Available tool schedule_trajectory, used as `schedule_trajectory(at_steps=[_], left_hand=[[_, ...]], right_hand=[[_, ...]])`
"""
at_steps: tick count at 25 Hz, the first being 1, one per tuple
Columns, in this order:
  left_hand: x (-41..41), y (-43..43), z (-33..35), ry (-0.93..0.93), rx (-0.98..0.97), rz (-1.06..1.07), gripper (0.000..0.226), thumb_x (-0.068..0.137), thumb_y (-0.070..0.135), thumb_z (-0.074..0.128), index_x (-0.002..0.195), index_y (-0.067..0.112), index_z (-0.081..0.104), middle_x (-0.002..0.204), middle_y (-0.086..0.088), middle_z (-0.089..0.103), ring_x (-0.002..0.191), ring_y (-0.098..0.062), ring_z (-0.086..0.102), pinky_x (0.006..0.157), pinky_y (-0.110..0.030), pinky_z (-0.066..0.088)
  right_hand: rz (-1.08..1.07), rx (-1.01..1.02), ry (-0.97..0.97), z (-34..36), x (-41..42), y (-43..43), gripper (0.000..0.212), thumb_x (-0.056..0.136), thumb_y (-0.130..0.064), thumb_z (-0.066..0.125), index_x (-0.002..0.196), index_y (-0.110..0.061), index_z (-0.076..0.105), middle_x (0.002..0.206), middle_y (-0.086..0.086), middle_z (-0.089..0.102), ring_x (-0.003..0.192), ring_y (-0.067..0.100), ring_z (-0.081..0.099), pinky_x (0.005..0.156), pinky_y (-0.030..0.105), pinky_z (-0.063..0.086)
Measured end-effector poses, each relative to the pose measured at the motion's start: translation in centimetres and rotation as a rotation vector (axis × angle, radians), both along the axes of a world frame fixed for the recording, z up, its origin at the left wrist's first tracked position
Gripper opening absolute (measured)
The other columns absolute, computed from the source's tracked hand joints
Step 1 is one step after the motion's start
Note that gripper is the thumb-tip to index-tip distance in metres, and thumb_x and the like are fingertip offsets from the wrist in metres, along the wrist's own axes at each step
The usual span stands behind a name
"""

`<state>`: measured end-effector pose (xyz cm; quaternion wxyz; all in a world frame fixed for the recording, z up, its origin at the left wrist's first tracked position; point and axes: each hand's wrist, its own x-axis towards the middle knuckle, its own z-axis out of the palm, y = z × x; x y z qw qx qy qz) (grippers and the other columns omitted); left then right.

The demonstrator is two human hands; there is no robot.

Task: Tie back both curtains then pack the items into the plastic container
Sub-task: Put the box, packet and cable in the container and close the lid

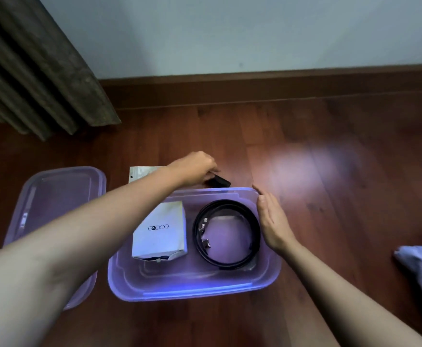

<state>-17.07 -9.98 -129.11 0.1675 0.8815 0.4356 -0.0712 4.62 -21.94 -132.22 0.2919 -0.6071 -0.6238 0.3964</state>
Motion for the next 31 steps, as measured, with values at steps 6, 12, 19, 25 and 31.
schedule_trajectory(at_steps=[6,12,19,25,31], left_hand=[[3.4,1.2,-2.8,0.248,-0.037,0.060,0.027,0.083,0.008,0.056,0.108,0.008,0.066,0.108,-0.018,0.064,0.102,-0.038,0.061,0.077,-0.039,0.048],[2.3,-1.9,3.3,-0.355,0.188,0.281,0.028,0.082,0.030,0.064,0.100,0.009,0.071,0.089,-0.009,0.069,0.083,-0.024,0.064,0.075,-0.033,0.049],[3.3,-9.4,1.9,-0.102,-0.090,-0.071,0.028,0.079,0.032,0.058,0.074,0.006,0.066,0.071,-0.016,0.068,0.066,-0.030,0.060,0.063,-0.036,0.047],[6.6,-11.4,-1.1,0.241,-0.065,-0.102,0.027,0.087,0.017,0.050,0.105,0.000,0.062,0.107,-0.021,0.064,0.098,-0.040,0.060,0.076,-0.042,0.047],[2.7,-8.1,1.4,-0.287,0.231,-0.008,0.038,0.084,0.035,0.046,0.075,0.006,0.069,0.071,-0.014,0.068,0.067,-0.029,0.065,0.060,-0.032,0.051]], right_hand=[[-0.007,0.030,-0.021,-0.2,0.0,0.0,0.074,0.084,-0.057,0.016,0.136,-0.013,0.042,0.127,-0.009,0.041,0.118,-0.005,0.034,0.093,-0.007,0.016],[-0.020,0.021,-0.012,-0.1,0.0,0.1,0.057,0.092,-0.041,0.021,0.135,-0.011,0.043,0.127,-0.009,0.041,0.120,0.000,0.036,0.097,0.000,0.019],[-0.018,0.014,-0.024,-0.1,0.1,0.0,0.056,0.093,-0.036,0.020,0.135,-0.008,0.043,0.136,0.005,0.047,0.121,0.004,0.038,0.096,-0.004,0.018],[-0.017,0.016,-0.037,0.4,0.0,-0.1,0.056,0.092,-0.037,0.021,0.136,-0.009,0.043,0.137,0.008,0.047,0.120,0.003,0.037,0.098,0.007,0.020],[-0.023,0.023,-0.046,0.4,-0.1,-0.1,0.056,0.092,-0.037,0.022,0.135,-0.008,0.044,0.137,0.009,0.047,0.120,0.004,0.038,0.098,0.008,0.022]])
